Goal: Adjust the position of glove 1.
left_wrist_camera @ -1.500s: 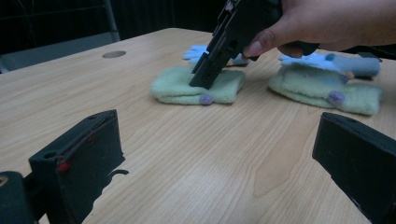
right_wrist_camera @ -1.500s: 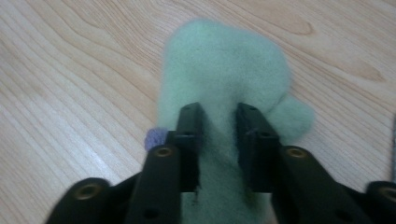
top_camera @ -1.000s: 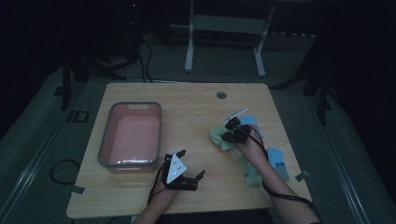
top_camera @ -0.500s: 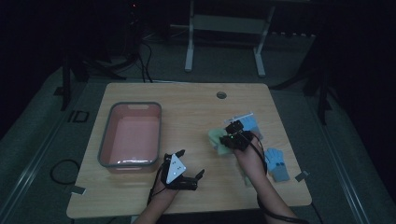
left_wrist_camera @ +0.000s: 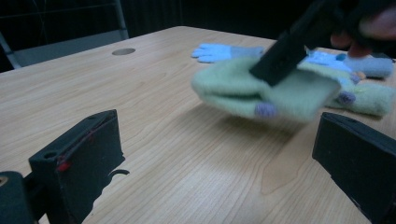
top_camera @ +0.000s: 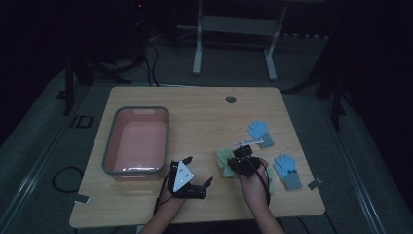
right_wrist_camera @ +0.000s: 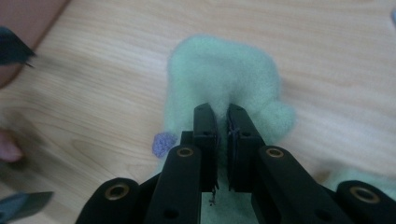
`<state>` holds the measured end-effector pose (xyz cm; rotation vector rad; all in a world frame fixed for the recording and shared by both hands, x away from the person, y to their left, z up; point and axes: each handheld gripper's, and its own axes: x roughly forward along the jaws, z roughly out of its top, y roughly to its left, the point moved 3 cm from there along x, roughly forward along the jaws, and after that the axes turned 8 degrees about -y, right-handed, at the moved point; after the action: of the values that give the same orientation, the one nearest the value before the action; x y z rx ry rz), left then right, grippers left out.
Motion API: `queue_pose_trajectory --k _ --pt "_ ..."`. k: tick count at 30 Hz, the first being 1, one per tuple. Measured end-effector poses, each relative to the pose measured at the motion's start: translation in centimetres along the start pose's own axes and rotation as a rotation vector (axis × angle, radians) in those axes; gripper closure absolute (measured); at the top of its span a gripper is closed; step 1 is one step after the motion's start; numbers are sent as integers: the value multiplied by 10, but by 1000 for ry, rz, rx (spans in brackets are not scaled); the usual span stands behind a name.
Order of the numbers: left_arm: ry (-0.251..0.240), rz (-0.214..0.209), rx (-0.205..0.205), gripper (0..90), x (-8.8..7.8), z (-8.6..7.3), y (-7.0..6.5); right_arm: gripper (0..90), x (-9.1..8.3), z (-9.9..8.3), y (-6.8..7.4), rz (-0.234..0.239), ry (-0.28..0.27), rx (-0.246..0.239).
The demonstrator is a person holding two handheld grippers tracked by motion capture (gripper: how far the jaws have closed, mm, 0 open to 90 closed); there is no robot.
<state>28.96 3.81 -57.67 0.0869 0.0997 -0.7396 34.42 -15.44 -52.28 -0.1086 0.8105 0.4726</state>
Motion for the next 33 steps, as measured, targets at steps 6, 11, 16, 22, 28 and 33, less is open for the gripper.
queue_pose_trajectory --k 6,11,16,22,28,33 --pt "2 5 3 18 0 0 -1 839 7 -10 -5 -23 -3 54" --pt "0 6 -6 18 0 0 0 819 21 -16 -2 -21 32 45" --pt "2 5 2 18 0 0 -1 780 30 -21 -3 -14 50 52" --pt "4 1 0 18 0 0 0 675 27 -17 -3 7 56 37" --pt "5 -3 1 18 1 0 0 597 12 -2 -3 1 18 -42" --pt "8 -2 2 18 1 0 0 583 3 8 -8 1 -11 -80"
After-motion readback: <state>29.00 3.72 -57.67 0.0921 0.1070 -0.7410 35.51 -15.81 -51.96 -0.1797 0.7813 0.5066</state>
